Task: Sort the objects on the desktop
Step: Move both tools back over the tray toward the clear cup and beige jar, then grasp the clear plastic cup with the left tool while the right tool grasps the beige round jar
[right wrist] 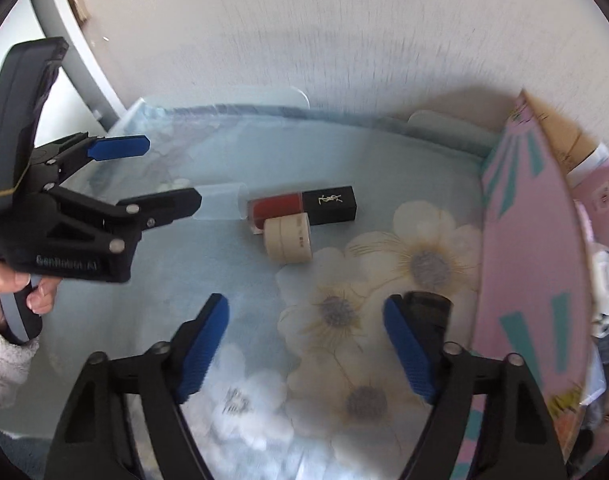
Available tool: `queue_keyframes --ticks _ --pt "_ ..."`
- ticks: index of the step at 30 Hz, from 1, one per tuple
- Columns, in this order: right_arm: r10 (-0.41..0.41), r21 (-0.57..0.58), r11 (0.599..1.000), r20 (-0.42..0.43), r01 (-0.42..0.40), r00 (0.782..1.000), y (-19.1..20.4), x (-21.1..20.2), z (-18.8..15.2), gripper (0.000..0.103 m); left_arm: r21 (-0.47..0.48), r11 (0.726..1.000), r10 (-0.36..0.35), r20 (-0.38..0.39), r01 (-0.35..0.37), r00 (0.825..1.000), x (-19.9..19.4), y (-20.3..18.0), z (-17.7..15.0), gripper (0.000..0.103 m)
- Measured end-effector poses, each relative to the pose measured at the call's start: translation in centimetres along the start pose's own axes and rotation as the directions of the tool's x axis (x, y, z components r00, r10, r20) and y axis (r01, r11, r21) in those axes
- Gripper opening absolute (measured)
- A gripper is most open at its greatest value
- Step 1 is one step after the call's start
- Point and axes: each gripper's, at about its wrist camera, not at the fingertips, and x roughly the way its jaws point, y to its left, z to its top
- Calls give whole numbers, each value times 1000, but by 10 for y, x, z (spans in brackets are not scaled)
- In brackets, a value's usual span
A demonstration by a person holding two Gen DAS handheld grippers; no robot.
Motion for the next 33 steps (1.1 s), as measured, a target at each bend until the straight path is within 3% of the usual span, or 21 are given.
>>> queue_keyframes --ticks 5,9,12,16,18,25,33 --pt "-15 -38 999 41 17 999 1 17 13 74 89 995 -48 33 45 998 17 -2 -3 90" --pt "-7 -44 999 45 9 999 2 27 22 58 143 987 -77 30 72 997 25 -7 -3 81" --pt "-11 -62 998 39 13 999 5 35 25 52 177 978 -114 16 109 993 31 -11 -3 74" --pt "0 -87 996 35 3 999 8 40 26 31 220 965 -144 -11 143 990 39 -21 -4 42" --pt "2 -85 996 40 1 999 9 40 27 26 230 960 -165 -5 162 986 39 -23 -5 39" --pt "7 -78 997 48 -4 999 10 35 26 26 189 964 -184 -18 184 983 34 -21 -1 30" --pt "4 -51 999 9 -4 1000 7 21 28 26 84 986 -140 -29 142 990 13 -7 1 30"
